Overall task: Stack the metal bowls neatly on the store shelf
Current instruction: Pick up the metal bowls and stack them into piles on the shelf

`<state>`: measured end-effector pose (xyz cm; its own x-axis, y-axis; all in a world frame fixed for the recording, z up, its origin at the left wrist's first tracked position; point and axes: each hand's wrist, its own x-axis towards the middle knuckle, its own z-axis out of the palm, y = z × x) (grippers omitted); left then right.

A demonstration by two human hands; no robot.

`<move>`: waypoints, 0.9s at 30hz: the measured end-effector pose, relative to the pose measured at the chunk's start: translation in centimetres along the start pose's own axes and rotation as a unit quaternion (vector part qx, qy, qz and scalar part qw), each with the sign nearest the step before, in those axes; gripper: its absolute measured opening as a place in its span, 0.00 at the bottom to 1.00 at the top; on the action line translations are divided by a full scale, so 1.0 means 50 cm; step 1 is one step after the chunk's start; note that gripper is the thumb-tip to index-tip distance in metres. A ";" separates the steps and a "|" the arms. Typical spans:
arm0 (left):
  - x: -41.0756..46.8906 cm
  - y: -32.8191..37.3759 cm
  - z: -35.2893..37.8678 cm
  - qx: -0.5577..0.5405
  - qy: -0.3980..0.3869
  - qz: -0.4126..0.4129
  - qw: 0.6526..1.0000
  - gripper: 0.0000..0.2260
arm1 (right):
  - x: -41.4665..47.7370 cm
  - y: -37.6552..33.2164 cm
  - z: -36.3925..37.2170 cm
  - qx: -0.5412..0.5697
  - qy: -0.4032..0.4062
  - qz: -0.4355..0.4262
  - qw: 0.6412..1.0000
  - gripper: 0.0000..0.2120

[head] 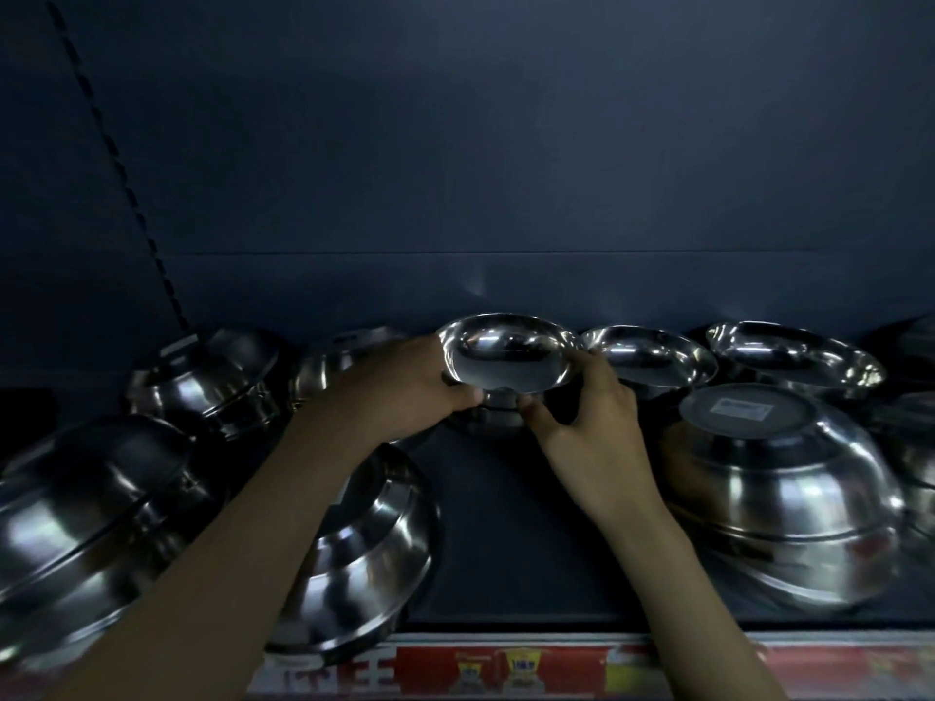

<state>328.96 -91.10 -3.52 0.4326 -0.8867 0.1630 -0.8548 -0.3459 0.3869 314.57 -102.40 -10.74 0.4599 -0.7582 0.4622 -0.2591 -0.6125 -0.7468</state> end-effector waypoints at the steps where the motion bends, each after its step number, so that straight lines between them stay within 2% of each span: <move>1: 0.001 -0.001 0.002 0.000 -0.002 0.000 1.000 0.16 | 0.000 -0.001 0.001 0.005 0.000 0.000 1.000 0.28; 12: 0.011 0.009 0.003 -0.005 -0.003 -0.022 1.000 0.17 | 0.006 -0.011 0.009 0.031 0.001 0.013 0.999 0.29; 15: -0.009 0.018 -0.008 0.006 0.024 -0.025 0.999 0.15 | -0.006 -0.019 -0.001 0.021 0.016 0.012 1.000 0.29; 17: -0.036 0.017 -0.018 0.020 0.056 -0.033 0.998 0.18 | -0.022 -0.032 -0.013 0.012 0.017 0.004 1.000 0.28; 20: -0.106 0.003 -0.038 0.003 0.106 -0.052 0.993 0.22 | -0.057 -0.059 -0.029 0.005 -0.019 -0.014 1.000 0.25; 24: -0.227 -0.029 -0.045 -0.065 0.196 -0.065 0.976 0.19 | -0.110 -0.095 -0.028 0.039 -0.099 -0.014 0.994 0.17; 27: -0.298 -0.053 -0.030 -0.134 0.228 -0.110 0.958 0.16 | -0.143 -0.113 -0.014 0.066 -0.151 -0.006 0.986 0.15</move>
<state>325.23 -76.51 -5.61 0.7267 -0.5542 0.4058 -0.6503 -0.3649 0.6663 312.14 -93.67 -9.47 0.6997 -0.6376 0.3224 -0.1483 -0.5710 -0.8075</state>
